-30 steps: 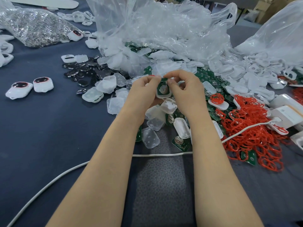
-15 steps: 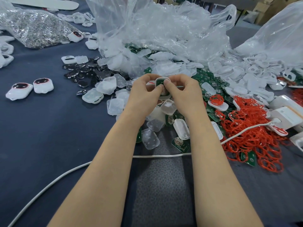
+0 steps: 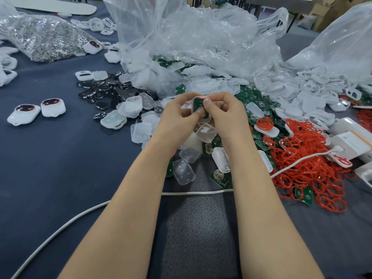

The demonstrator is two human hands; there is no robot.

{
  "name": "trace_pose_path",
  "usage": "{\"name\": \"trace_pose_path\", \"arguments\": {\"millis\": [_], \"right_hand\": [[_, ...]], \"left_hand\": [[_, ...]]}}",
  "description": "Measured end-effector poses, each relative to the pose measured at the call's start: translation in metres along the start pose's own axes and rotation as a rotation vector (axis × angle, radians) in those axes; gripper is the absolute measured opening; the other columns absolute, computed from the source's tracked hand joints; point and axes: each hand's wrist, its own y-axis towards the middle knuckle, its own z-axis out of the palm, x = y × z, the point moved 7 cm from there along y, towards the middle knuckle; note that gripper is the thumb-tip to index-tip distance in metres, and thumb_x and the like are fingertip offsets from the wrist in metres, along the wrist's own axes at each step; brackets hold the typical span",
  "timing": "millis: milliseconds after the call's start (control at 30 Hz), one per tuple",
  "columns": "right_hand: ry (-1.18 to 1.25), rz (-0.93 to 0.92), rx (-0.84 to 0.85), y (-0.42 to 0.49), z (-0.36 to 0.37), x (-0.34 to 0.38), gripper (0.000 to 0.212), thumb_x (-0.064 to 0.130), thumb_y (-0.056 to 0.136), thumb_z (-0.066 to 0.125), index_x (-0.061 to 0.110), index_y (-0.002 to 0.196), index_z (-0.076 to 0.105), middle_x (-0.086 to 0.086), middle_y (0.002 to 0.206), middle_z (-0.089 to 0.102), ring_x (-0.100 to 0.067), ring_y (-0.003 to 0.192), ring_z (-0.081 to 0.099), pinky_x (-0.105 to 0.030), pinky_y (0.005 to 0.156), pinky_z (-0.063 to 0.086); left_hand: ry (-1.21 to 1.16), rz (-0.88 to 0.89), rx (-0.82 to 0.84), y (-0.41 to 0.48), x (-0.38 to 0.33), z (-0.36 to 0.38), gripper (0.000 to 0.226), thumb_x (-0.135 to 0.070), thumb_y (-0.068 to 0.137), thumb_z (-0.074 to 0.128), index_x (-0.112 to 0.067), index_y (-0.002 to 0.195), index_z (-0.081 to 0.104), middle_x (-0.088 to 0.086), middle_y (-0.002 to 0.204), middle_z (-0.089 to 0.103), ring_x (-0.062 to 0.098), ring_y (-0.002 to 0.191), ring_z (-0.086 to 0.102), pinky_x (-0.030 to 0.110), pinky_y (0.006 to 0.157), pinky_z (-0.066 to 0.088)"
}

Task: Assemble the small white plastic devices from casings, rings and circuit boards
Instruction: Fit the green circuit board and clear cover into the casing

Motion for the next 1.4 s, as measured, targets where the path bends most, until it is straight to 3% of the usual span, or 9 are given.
{"name": "trace_pose_path", "arguments": {"millis": [100, 167, 333, 467, 667, 833, 1067, 1233, 1400], "right_hand": [[-0.002, 0.014, 0.01, -0.001, 0.005, -0.001, 0.017, 0.009, 0.09, 0.062, 0.021, 0.077, 0.062, 0.006, 0.059, 0.06, -0.02, 0.07, 0.06, -0.047, 0.079, 0.054], [0.034, 0.049, 0.022, -0.002, 0.005, -0.003, 0.012, 0.014, 0.09, 0.063, 0.022, 0.082, 0.065, -0.001, 0.071, 0.065, -0.021, 0.075, 0.063, -0.047, 0.082, 0.055], [-0.064, 0.051, 0.076, 0.0, -0.001, -0.004, 0.01, 0.023, 0.089, 0.065, 0.02, 0.096, 0.071, -0.002, 0.085, 0.071, -0.01, 0.075, 0.065, -0.025, 0.069, 0.051], [-0.176, 0.047, 0.072, 0.002, 0.002, -0.005, 0.02, 0.023, 0.09, 0.063, 0.008, 0.104, 0.068, -0.014, 0.092, 0.07, -0.024, 0.083, 0.065, -0.036, 0.077, 0.053], [-0.173, 0.023, 0.054, 0.0, 0.007, 0.0, 0.017, 0.018, 0.092, 0.061, 0.005, 0.1, 0.066, -0.009, 0.085, 0.07, -0.02, 0.082, 0.067, -0.027, 0.074, 0.051], [-0.137, 0.009, 0.044, -0.003, 0.005, 0.004, 0.015, 0.02, 0.092, 0.061, 0.009, 0.1, 0.067, -0.01, 0.088, 0.07, -0.022, 0.084, 0.067, -0.027, 0.072, 0.051], [-0.238, -0.148, 0.025, -0.006, 0.005, 0.014, 0.02, 0.017, 0.089, 0.062, 0.03, 0.103, 0.057, 0.001, 0.076, 0.059, -0.02, 0.071, 0.058, -0.029, 0.069, 0.048], [-0.346, -0.219, 0.031, -0.006, 0.006, 0.018, 0.013, 0.018, 0.091, 0.059, 0.03, 0.095, 0.06, -0.003, 0.095, 0.058, -0.013, 0.075, 0.055, -0.023, 0.073, 0.048], [-0.357, -0.215, 0.031, -0.006, 0.006, 0.017, 0.019, 0.015, 0.093, 0.055, 0.033, 0.092, 0.059, -0.005, 0.099, 0.059, -0.01, 0.076, 0.054, -0.024, 0.075, 0.047]], "left_hand": [[-0.03, -0.009, -0.008, 0.001, 0.002, -0.002, 0.028, -0.003, 0.091, 0.061, -0.018, 0.115, 0.06, 0.008, 0.085, 0.074, 0.012, 0.075, 0.072, 0.036, 0.086, 0.057], [-0.07, -0.021, -0.022, 0.001, 0.004, -0.003, 0.028, -0.003, 0.091, 0.061, -0.017, 0.115, 0.06, 0.008, 0.085, 0.073, 0.013, 0.075, 0.072, 0.035, 0.084, 0.058], [-0.15, -0.001, -0.032, 0.003, 0.004, -0.004, 0.027, -0.004, 0.091, 0.062, -0.023, 0.11, 0.062, -0.002, 0.074, 0.073, 0.009, 0.072, 0.069, 0.031, 0.086, 0.057], [-0.117, 0.034, -0.007, 0.004, 0.002, -0.002, 0.029, -0.002, 0.092, 0.06, -0.028, 0.105, 0.06, 0.002, 0.082, 0.073, 0.011, 0.073, 0.069, 0.031, 0.086, 0.057], [-0.137, 0.042, -0.044, 0.004, 0.001, -0.006, 0.031, -0.001, 0.091, 0.06, -0.023, 0.112, 0.06, -0.004, 0.079, 0.073, 0.007, 0.071, 0.07, 0.025, 0.08, 0.057], [-0.135, 0.0, -0.095, 0.005, 0.006, -0.005, 0.033, -0.014, 0.093, 0.061, -0.022, 0.125, 0.055, -0.003, 0.082, 0.073, 0.009, 0.081, 0.071, 0.024, 0.081, 0.057], [-0.141, -0.003, -0.148, 0.004, 0.006, -0.009, 0.013, -0.01, 0.099, 0.051, -0.019, 0.105, 0.057, 0.001, 0.081, 0.071, 0.007, 0.073, 0.071, 0.022, 0.073, 0.058], [-0.058, 0.009, -0.152, 0.004, 0.004, -0.01, 0.016, -0.009, 0.098, 0.05, -0.022, 0.106, 0.058, 0.005, 0.089, 0.072, 0.014, 0.079, 0.071, 0.031, 0.082, 0.057], [-0.065, 0.012, -0.138, 0.003, 0.003, -0.009, 0.018, -0.009, 0.098, 0.05, -0.024, 0.102, 0.059, 0.002, 0.085, 0.07, 0.009, 0.073, 0.069, 0.026, 0.075, 0.059]]}}
